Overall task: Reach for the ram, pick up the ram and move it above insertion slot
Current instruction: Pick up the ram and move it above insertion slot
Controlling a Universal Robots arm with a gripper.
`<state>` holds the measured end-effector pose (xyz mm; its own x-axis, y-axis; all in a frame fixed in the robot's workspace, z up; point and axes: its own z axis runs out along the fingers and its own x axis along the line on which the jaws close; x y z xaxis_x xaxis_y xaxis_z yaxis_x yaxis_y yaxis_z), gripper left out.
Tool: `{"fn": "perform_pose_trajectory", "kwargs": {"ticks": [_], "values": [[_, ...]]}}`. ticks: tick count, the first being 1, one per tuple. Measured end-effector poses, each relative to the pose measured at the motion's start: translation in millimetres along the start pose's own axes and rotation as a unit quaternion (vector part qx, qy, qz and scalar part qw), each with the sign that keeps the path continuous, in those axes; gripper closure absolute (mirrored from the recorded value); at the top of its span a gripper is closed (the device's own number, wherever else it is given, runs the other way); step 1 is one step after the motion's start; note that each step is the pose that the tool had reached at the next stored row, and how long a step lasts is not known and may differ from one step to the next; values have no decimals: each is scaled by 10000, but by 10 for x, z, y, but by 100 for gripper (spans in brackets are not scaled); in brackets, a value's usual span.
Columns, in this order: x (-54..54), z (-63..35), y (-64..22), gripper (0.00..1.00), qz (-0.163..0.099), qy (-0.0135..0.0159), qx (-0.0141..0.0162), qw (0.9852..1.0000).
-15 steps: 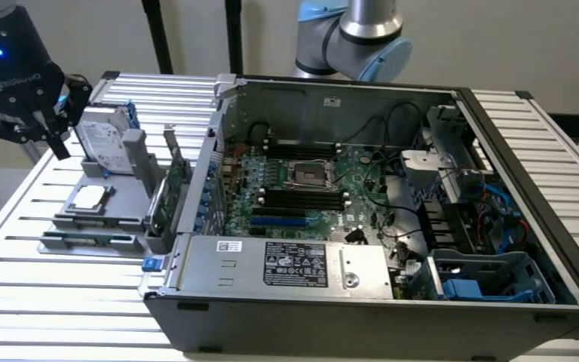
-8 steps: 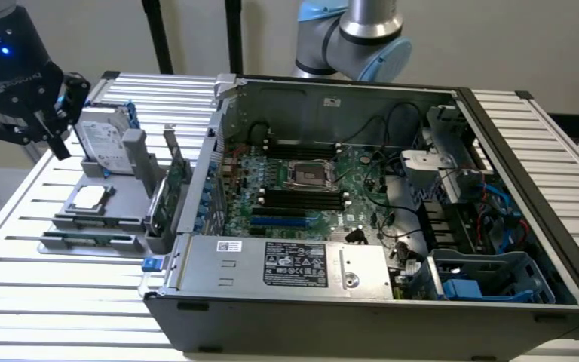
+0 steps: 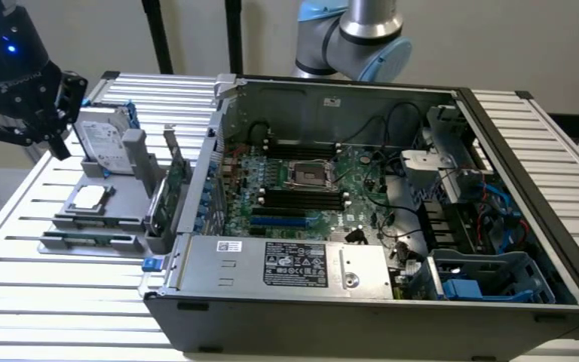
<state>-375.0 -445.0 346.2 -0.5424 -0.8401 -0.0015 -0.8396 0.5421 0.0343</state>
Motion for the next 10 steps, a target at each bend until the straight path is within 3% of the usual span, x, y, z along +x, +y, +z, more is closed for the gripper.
{"fn": "perform_pose_trajectory", "kwargs": {"ticks": [5, 10], "values": [[0, 0, 0, 89, -449, 10, 8, 9990], [0, 1, 0, 89, -906, 13, 27, 9959]]}}
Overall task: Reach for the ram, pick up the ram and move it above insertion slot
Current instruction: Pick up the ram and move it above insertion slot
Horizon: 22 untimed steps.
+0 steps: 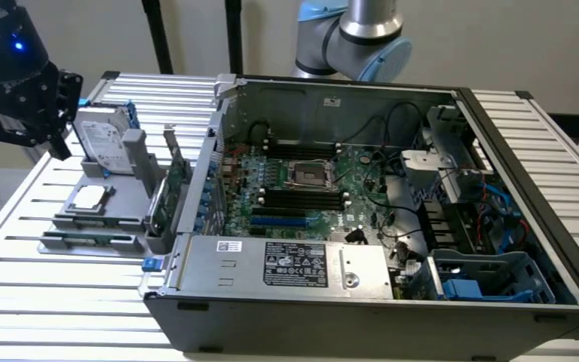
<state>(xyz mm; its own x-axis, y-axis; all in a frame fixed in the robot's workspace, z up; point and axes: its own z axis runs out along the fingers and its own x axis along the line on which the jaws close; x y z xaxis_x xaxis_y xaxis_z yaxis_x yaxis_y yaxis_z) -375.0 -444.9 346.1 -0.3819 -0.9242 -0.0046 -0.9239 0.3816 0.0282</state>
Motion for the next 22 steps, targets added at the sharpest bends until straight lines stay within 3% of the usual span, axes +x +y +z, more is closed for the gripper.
{"fn": "perform_pose_trajectory", "kwargs": {"ticks": [6, 9, 13, 16, 19, 22], "values": [[0, 0, 0, 89, -548, 2, 33, 9985], [0, 2, 0, 89, -817, 1, 51, 9966], [1, 6, 0, 89, -1170, 1, 72, 9931], [9, 7, -1, 89, -1327, 4, 75, 9911], [25, 9, -9, 88, -1383, 4, 75, 9904], [52, 15, -20, 76, -1394, 4, 75, 9902]]}}
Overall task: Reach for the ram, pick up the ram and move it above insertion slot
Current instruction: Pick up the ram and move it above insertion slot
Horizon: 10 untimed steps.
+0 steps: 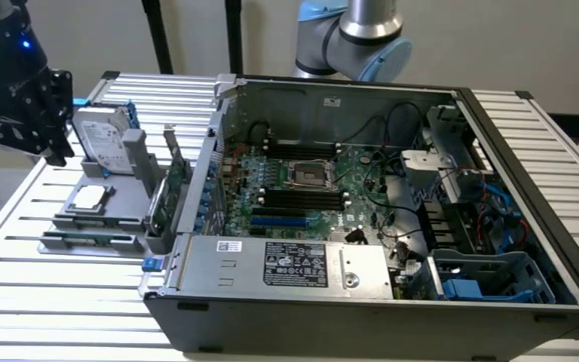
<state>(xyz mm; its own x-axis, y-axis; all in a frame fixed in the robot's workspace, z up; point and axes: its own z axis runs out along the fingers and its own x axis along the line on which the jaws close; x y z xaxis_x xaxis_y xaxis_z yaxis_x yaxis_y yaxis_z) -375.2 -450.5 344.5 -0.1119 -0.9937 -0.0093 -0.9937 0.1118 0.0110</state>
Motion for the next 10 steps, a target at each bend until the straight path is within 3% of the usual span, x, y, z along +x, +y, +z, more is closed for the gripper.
{"fn": "perform_pose_trajectory", "kwargs": {"ticks": [1, 2, 10], "values": [[6, 6, -1, 76, -1, 0, 1, 10000], [10, 13, -1, 69, -1, 0, 1, 10000], [65, 145, -9, 69, -14, -1, -1, 10000]]}}
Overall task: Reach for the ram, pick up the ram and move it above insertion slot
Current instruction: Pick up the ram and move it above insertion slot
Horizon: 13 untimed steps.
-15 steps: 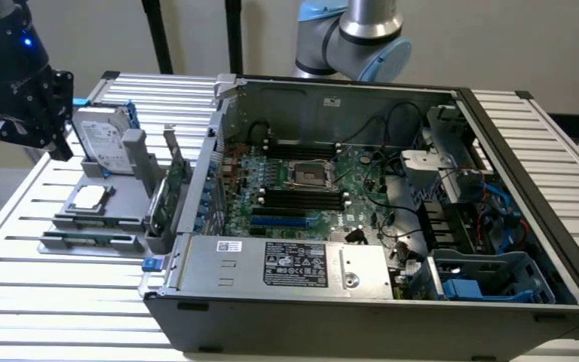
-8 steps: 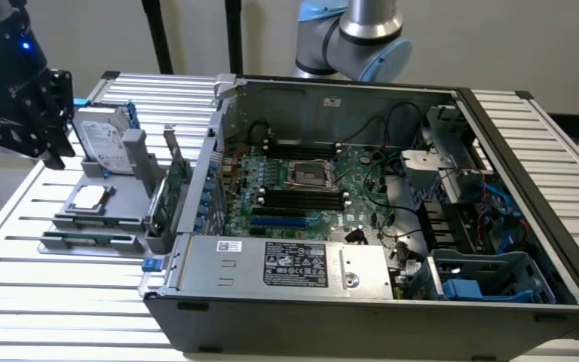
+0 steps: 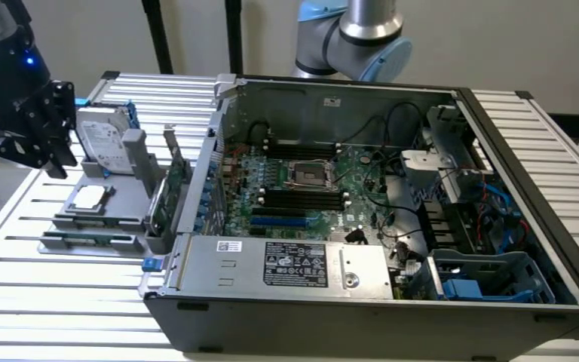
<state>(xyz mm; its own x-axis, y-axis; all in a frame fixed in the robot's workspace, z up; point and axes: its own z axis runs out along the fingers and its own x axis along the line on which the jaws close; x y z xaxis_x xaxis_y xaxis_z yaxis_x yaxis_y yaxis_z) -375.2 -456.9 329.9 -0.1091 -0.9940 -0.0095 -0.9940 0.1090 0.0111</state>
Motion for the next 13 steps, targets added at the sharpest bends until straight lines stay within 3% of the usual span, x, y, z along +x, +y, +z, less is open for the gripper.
{"fn": "perform_pose_trajectory", "kwargs": {"ticks": [13], "values": [[67, 236, -10, 69, -38, -1, 0, 10000]]}}
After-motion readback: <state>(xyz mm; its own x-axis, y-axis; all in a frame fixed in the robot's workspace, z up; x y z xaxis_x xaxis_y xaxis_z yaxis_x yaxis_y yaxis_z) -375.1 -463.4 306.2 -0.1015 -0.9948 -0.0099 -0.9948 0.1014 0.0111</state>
